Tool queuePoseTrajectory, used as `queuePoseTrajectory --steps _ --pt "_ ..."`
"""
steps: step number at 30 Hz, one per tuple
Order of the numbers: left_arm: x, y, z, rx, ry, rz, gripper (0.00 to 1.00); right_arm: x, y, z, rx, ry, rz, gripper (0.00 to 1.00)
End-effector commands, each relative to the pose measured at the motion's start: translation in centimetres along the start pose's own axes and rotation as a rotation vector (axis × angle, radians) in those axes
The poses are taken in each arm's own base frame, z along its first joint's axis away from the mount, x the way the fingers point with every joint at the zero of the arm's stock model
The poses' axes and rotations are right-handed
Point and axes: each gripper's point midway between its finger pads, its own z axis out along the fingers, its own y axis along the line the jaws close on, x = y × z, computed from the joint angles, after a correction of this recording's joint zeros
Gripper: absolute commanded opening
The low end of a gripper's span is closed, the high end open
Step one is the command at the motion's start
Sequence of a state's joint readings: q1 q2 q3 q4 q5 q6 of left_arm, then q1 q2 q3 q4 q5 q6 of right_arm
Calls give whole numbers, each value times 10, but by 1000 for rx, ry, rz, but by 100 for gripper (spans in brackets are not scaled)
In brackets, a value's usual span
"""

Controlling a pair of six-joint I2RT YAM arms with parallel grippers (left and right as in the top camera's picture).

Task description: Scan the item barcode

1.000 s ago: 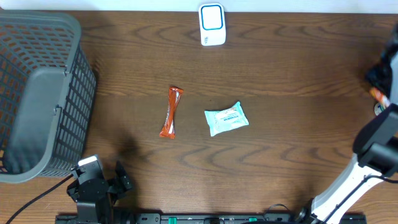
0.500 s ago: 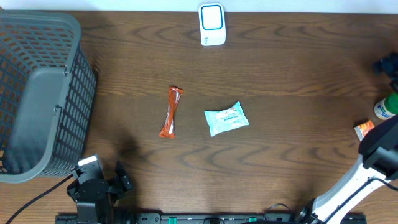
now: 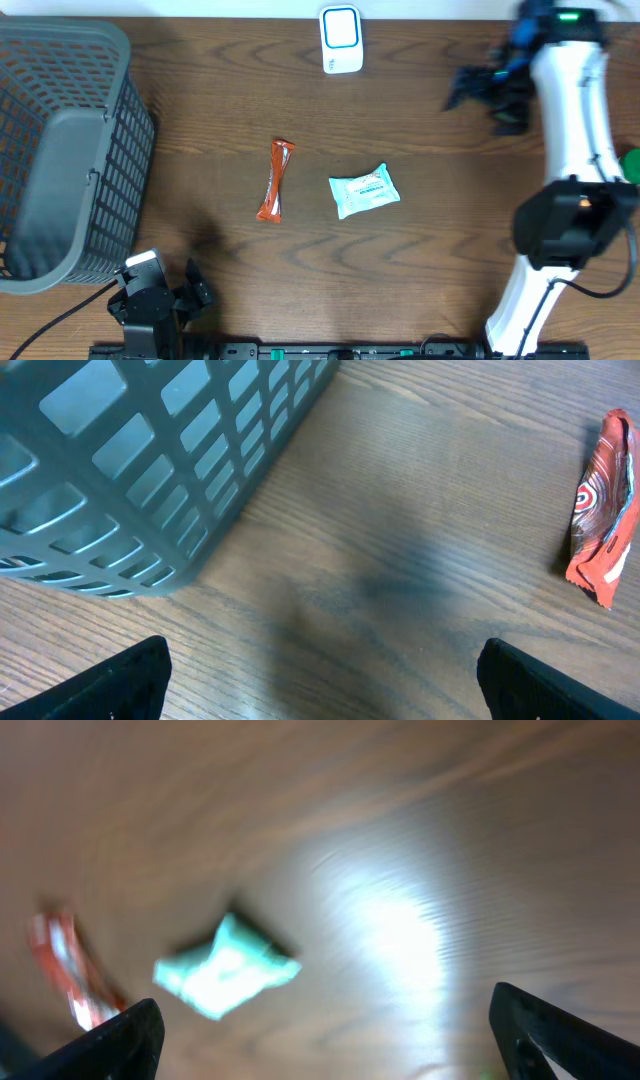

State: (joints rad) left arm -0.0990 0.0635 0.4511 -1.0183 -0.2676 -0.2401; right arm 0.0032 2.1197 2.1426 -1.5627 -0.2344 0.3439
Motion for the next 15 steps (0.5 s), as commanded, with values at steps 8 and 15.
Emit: queuePoseTrajectory --steps 8,15 --pt "1 2 1 -9 1 -11 98 91 80 52 263 72 -384 99" --pt "1 2 1 -9 1 -11 98 131 102 117 403 -7 -460 99"
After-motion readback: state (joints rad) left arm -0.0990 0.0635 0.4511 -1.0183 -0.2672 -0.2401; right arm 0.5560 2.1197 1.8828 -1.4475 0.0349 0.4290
